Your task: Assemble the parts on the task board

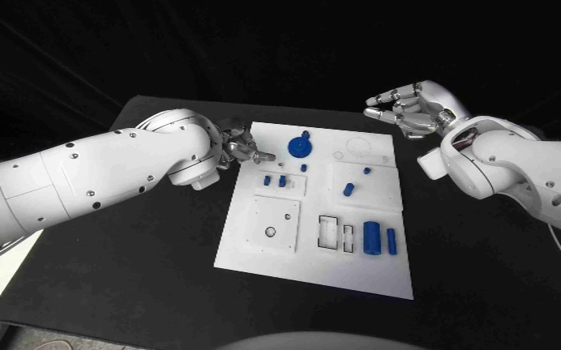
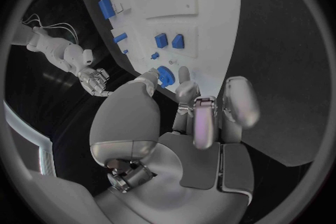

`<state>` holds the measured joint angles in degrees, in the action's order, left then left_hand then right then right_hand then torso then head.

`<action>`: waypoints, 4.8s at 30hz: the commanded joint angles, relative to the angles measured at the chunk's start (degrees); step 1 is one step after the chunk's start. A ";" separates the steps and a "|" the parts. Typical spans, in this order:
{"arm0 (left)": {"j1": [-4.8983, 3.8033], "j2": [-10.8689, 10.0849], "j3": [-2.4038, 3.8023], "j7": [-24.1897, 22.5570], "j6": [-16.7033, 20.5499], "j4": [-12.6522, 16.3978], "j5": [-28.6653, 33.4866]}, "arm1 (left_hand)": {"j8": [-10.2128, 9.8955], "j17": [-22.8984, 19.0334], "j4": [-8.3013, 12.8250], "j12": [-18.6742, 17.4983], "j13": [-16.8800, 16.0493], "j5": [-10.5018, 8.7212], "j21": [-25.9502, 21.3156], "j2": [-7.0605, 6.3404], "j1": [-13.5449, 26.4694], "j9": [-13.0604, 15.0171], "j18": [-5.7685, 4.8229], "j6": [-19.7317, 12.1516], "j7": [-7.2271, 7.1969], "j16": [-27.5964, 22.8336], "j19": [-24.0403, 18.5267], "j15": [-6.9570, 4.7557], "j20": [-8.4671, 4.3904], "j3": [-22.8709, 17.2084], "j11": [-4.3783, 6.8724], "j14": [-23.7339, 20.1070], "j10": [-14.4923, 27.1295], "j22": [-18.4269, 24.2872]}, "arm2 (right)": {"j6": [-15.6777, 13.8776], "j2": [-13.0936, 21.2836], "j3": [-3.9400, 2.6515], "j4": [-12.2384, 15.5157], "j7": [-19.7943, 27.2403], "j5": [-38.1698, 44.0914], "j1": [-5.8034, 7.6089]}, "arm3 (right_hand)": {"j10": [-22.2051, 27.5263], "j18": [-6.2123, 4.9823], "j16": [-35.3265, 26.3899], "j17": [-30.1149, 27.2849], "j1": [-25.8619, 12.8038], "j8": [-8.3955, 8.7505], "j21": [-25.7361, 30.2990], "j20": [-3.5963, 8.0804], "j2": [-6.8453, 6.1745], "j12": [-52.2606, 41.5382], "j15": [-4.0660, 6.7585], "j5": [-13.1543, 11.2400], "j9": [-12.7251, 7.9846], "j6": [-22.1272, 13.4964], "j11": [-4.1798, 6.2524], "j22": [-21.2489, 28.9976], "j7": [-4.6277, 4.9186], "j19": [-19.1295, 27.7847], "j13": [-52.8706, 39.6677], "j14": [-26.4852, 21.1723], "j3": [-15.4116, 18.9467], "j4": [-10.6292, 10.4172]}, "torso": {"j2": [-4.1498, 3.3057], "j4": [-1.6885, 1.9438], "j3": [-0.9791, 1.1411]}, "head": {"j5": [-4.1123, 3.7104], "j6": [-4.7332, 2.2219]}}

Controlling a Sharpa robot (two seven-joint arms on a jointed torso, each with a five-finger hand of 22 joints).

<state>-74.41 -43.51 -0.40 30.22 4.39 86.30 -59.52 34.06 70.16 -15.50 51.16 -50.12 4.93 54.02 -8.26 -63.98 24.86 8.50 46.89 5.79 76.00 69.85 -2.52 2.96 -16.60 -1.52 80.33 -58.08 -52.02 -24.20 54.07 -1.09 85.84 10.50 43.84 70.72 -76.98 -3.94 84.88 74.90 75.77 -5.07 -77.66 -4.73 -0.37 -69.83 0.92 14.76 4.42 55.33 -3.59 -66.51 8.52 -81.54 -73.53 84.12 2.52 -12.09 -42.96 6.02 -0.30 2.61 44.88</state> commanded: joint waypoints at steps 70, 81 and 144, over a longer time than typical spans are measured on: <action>1.57 17.77 -3.49 -25.72 -3.49 -17.30 -26.04 | -22.64 -3.04 10.55 -37.97 43.29 -0.10 2.59 -1.72 -15.93 -19.02 -1.54 13.88 0.52 0.98 14.77 0.58 0.47 -9.74 -1.56 5.97 -6.42 -3.81 | 0.95 -0.91 -0.01 -0.03 0.83 -0.03 -0.35 | 0.04 -0.62 -0.30 7.96 -0.46 -0.27 0.18 -0.03 0.16 -0.07 0.10 0.52 0.09 -0.13 0.11 -0.01 -0.04 0.22 0.00 4.17 0.36 -0.02 | -0.16 -0.15 -0.04 | -1.70 -1.35; 1.71 17.92 -3.50 -25.15 -4.66 -17.38 -26.05 | -23.04 -3.09 10.92 -38.53 43.60 -0.18 2.61 -2.31 -15.74 -19.17 -1.53 13.91 0.62 1.12 14.79 0.64 0.52 -9.92 -1.63 5.96 -6.74 -3.89 | 0.94 -0.98 -0.01 -0.02 0.84 -0.03 -0.35 | -0.07 -0.62 -0.29 7.98 -0.43 -0.29 0.20 -0.03 0.23 -0.22 0.10 0.58 0.09 -0.12 0.11 0.02 -0.05 0.22 -0.11 4.18 0.39 -0.01 | -0.12 -0.07 -0.03 | -1.73 -1.25; 2.13 5.73 -1.06 -24.86 4.46 -7.15 -19.14 | -25.25 -3.66 16.00 -44.37 44.91 0.20 4.30 -1.30 -14.27 -19.44 -1.85 18.12 1.52 2.25 14.82 0.88 0.71 -17.62 -1.89 5.72 -12.39 -6.32 | 1.17 -0.81 -0.02 -0.07 1.04 -0.04 -0.38 | -0.15 -0.61 -0.34 7.92 -0.41 -0.32 0.17 -0.02 0.30 -0.34 0.11 0.61 0.10 -0.08 0.12 -0.05 -0.06 0.18 -0.19 4.17 0.41 -0.01 | -0.10 0.08 -0.12 | -1.40 -1.42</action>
<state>-72.31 -37.68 -1.51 5.13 8.64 78.82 -80.36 9.03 66.45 0.47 7.07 -5.28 4.76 58.47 -9.36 -78.84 5.32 7.59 64.59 7.35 78.06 84.13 -2.14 3.26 -33.83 -3.57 83.96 -70.04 -58.40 -23.72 53.26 -1.10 85.73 10.98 43.73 70.38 -76.98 -3.95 84.88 74.93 75.77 -5.07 -77.66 -4.73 -0.37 -69.83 0.92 14.98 4.45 55.33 -3.60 -66.52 8.52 -81.54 -73.68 84.12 2.51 -12.09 -43.03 6.04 -0.38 1.25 43.42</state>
